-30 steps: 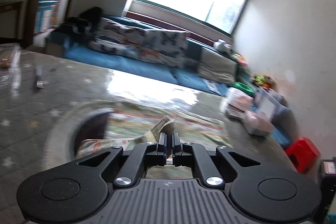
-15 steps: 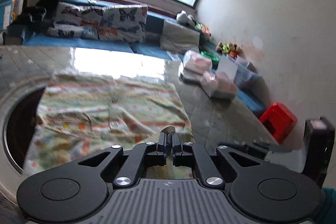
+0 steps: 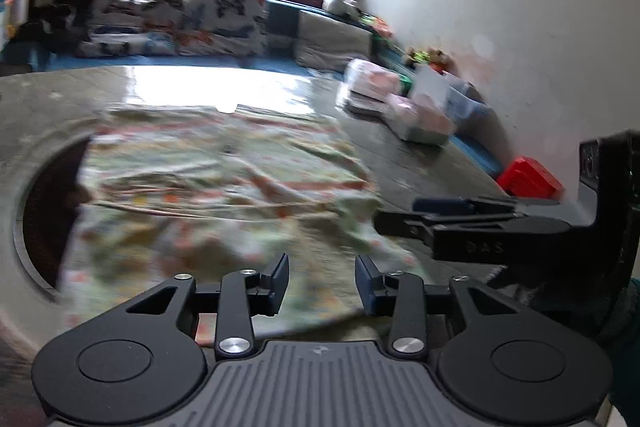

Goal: Fold clothes

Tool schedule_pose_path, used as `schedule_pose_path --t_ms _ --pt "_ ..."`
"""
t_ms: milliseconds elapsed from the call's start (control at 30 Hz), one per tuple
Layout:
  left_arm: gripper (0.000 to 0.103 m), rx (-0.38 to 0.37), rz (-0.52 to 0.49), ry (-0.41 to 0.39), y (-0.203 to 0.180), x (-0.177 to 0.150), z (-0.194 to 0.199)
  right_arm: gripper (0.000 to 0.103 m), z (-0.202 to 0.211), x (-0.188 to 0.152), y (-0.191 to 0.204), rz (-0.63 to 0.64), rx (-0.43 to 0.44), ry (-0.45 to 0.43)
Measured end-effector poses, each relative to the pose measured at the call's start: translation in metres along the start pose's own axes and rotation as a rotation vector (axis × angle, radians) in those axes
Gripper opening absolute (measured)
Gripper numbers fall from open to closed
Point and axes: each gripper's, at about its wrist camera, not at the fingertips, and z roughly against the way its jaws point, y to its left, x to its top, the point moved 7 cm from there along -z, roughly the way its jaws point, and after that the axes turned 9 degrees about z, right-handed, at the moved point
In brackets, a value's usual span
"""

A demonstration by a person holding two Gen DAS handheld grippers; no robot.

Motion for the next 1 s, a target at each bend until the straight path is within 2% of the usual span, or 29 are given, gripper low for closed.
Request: schedule_pose_path --t_ms 133,233,367,467,533,600,867,1000 --pt "0.046 0.087 0.057 -0.038 0.036 0.011 0.011 0.047 -0.018 0.002 0.018 0.008 0.056 0.024" --pt "0.046 0.153 0.100 -0.060 0.064 0.016 0.019 0.042 -0.031 0.001 0.028 0.015 0.077 0.046" --pt "0.047 0.176 0.122 -0.060 0.077 0.015 0.019 0.038 -0.041 -0.001 0.030 0.009 0.074 0.067" --pt "0.048 0.193 0.138 -0.059 0.085 0.015 0.019 0.026 -0.044 -0.003 0.032 0.007 0.069 0.077" --pt "0.048 0.204 0.149 -0.059 0.091 0.014 0.020 0.014 -0.044 -0.003 0.032 0.012 0.057 0.078" --pt "0.048 0.215 0.160 -0.058 0.097 0.014 0.020 0.008 -0.042 -0.001 0.031 0.009 0.047 0.072" --pt "0.050 0.250 0.176 -0.063 0.112 0.015 0.018 0.007 -0.018 0.024 0.031 0.052 -0.029 -0.016" --pt "0.050 0.283 0.176 -0.060 0.121 0.016 0.013 0.008 -0.029 0.016 0.024 0.027 -0.036 0.041"
